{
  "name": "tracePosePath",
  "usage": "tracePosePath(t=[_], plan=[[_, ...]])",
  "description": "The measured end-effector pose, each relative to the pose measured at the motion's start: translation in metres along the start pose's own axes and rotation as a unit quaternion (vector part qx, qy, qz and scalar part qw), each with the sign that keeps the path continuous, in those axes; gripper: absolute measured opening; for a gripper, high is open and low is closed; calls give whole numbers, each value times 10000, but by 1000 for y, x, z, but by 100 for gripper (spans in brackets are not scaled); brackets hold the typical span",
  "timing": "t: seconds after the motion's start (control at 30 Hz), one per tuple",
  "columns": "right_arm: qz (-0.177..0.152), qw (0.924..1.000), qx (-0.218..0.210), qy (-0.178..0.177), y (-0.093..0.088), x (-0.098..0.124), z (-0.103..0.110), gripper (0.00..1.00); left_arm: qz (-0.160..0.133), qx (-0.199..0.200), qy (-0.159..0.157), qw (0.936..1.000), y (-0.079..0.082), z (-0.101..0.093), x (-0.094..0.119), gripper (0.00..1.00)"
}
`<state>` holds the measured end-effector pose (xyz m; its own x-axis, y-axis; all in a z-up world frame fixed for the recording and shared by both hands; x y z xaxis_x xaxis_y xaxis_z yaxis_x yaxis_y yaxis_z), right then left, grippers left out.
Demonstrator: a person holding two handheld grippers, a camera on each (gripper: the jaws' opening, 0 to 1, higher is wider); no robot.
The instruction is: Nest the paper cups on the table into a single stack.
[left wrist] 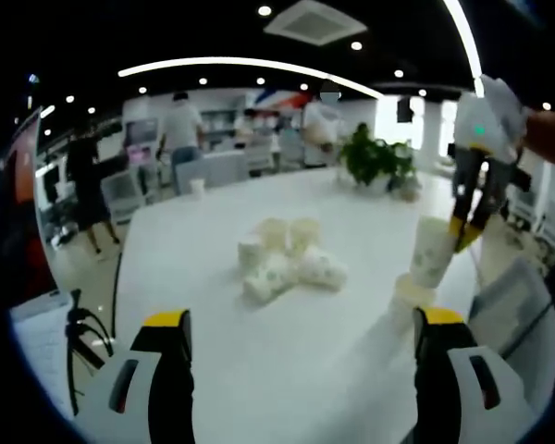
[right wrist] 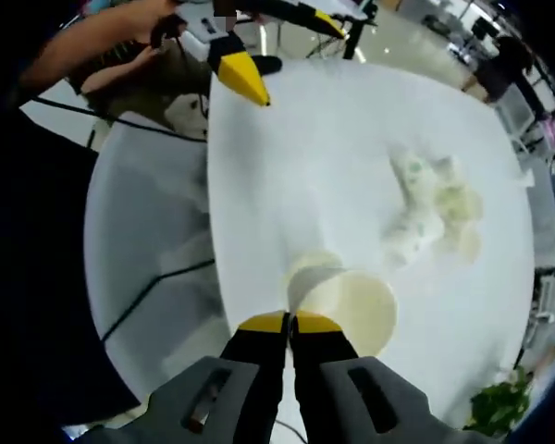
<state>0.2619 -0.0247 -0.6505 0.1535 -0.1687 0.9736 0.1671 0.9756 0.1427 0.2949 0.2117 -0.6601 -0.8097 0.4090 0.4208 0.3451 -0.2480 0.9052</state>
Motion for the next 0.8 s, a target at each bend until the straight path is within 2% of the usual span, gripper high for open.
tracePosePath(t=[0.53, 0.8], plan=[[-34, 10000, -80, 37, 1, -17, -3, 0, -15, 86, 12, 10000, -2, -2, 0, 99], [52, 9999, -114, 47, -3, -29, -5, 0, -1, 123, 36, 9999, -4, -3, 1, 99]])
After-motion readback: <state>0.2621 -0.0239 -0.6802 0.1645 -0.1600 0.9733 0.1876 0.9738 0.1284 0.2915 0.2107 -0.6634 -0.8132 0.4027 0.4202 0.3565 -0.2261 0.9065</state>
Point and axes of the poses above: the point that each gripper's makers call its tool centre point, and the gripper's own axes: x roughly backward along the fingers, z roughly to its left, y roughly out of its top, the point moved 6 cm from there along x, roughly backward along the fingers, and after that the axes turned 12 degrees about y, right-handed, at the moved point
